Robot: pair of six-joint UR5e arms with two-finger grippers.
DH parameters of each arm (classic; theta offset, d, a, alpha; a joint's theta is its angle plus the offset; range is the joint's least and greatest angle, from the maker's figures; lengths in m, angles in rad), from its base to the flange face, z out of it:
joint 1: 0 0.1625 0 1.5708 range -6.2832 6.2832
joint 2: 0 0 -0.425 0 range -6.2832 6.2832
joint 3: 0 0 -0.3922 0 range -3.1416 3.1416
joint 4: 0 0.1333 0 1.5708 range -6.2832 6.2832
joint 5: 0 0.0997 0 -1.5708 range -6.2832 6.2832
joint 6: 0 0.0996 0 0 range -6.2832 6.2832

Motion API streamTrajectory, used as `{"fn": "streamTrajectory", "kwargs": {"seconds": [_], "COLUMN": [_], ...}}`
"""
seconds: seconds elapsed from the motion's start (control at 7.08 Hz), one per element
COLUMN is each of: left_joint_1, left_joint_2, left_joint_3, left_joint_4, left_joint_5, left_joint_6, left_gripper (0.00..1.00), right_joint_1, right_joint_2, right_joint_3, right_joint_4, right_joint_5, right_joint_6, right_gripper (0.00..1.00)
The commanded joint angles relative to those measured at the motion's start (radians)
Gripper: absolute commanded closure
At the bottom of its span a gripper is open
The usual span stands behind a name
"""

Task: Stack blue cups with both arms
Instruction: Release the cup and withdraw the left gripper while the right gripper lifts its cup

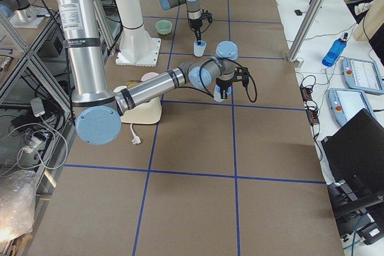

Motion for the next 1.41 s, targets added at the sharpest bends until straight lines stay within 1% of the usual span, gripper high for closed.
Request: {"fn": "streamTrajectory", "kwargs": {"seconds": [0.0, 0.14, 0.28, 0.42, 0.56, 0.71, 0.85, 0.99, 1.13, 1.27], "left_joint_1": [0.0, 0.0, 0.0, -0.004, -0.007, -0.024, -0.074, -0.166, -0.267, -0.374], "left_joint_2": [0.001, 0.003, 0.003, 0.01, 0.032, 0.064, 0.079, 0.137, 0.185, 0.222], "left_joint_3": [-0.001, -0.005, -0.008, -0.043, -0.104, -0.199, -0.273, -0.316, -0.34, -0.341], "left_joint_4": [-0.005, -0.005, -0.004, 0.001, 0.016, 0.074, 0.141, 0.145, 0.143, 0.143], "left_joint_5": [-0.001, -0.001, -0.004, -0.012, -0.014, -0.015, -0.055, -0.145, -0.228, -0.32], "left_joint_6": [0.001, 0.007, 0.01, 0.013, 0.031, 0.11, 0.189, 0.261, 0.357, 0.464], "left_gripper": [0.3, 0.1, 0.03, 0.03, 0.03, 0.03, 0.03, 0.03, 0.03, 0.03], "right_joint_1": [0.002, 0.01, 0.014, 0.025, 0.031, 0.031, 0.005, -0.037, -0.092, -0.145], "right_joint_2": [0.0, 0.008, 0.011, 0.035, 0.092, 0.151, 0.194, 0.234, 0.271, 0.308], "right_joint_3": [0.001, 0.001, 0.004, 0.028, 0.072, 0.084, 0.084, 0.085, 0.091, 0.09], "right_joint_4": [0.0, 0.0, -0.009, -0.061, -0.188, -0.244, -0.241, -0.241, -0.241, -0.243], "right_joint_5": [0.004, 0.017, 0.021, 0.021, 0.021, 0.02, 0.014, -0.008, -0.052, -0.095], "right_joint_6": [-0.001, 0.0, 0.0, 0.0, 0.008, 0.061, 0.165, 0.26, 0.34, 0.408], "right_gripper": [1.0, 1.0, 1.0, 1.0, 1.0, 1.0, 1.0, 1.0, 1.0, 1.0]}}
